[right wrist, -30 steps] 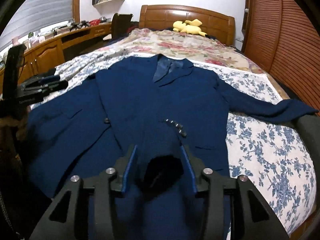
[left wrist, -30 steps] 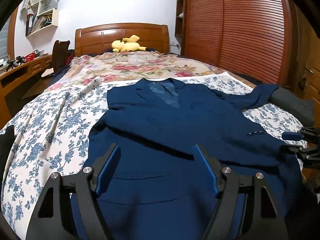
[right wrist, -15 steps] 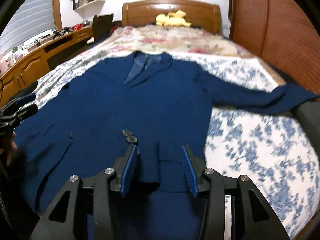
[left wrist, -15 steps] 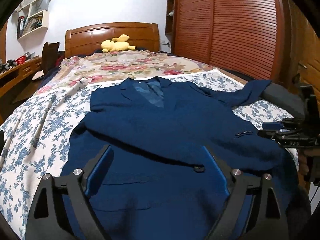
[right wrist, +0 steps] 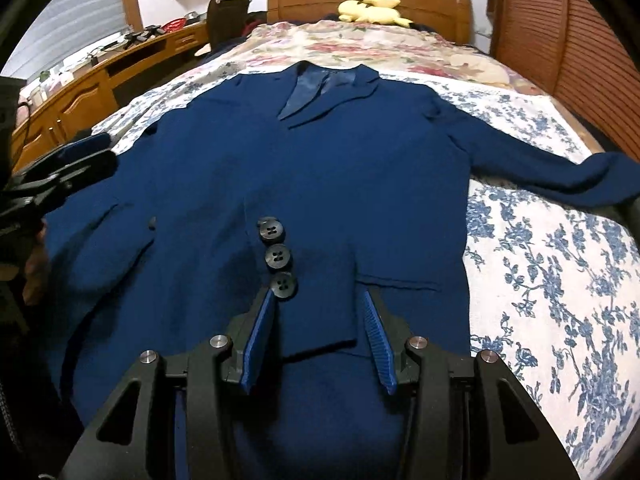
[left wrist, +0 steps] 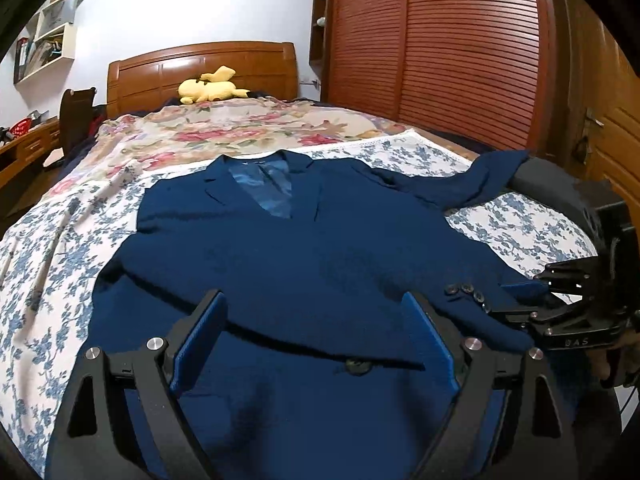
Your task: Fold large clothes
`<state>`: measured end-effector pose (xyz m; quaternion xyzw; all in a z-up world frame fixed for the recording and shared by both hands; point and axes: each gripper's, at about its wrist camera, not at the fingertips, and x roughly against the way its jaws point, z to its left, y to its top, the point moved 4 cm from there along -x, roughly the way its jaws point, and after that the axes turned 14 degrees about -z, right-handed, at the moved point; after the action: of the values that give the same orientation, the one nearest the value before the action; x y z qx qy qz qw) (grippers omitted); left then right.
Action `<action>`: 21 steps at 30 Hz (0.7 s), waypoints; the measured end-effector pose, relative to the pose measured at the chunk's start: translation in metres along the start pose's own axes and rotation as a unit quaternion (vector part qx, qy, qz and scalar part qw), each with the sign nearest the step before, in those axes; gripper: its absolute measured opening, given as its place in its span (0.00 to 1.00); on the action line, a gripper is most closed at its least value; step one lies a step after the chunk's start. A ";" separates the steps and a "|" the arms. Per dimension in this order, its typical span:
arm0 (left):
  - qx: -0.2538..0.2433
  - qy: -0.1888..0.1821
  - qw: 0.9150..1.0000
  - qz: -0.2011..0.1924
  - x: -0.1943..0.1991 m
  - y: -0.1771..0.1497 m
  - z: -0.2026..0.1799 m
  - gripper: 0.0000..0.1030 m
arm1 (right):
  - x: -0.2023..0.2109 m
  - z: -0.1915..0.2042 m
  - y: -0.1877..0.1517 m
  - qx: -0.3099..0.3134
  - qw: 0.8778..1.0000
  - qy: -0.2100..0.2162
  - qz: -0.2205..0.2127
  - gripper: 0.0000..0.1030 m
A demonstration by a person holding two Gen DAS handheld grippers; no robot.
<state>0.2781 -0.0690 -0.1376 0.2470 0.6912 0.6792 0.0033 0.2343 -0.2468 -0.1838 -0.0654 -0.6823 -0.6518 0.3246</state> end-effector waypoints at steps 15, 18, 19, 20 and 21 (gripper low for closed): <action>-0.003 -0.015 1.000 0.009 -0.017 0.002 -0.011 0.87 | 0.037 -0.028 0.033 0.047 0.988 -0.121 -0.083 0.49; -0.003 -0.015 1.000 0.009 -0.018 0.002 -0.011 0.87 | 0.024 -0.023 0.030 0.038 0.993 -0.087 -0.067 0.49; -0.003 -0.015 1.000 0.009 -0.018 0.002 -0.012 0.87 | 0.018 -0.022 0.026 0.037 0.995 -0.078 -0.059 0.49; -0.003 -0.015 1.000 0.010 -0.018 0.002 -0.011 0.87 | 0.011 -0.024 0.023 0.035 0.996 -0.072 -0.049 0.49; -0.003 -0.015 1.000 0.010 -0.019 0.002 -0.012 0.87 | 0.006 -0.025 0.021 0.033 0.996 -0.067 -0.041 0.49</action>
<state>0.2913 -0.0867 -0.1411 0.2642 0.6862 0.6777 0.0075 0.2493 -0.2688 -0.1641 -0.0698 -0.7258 -0.6358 0.2533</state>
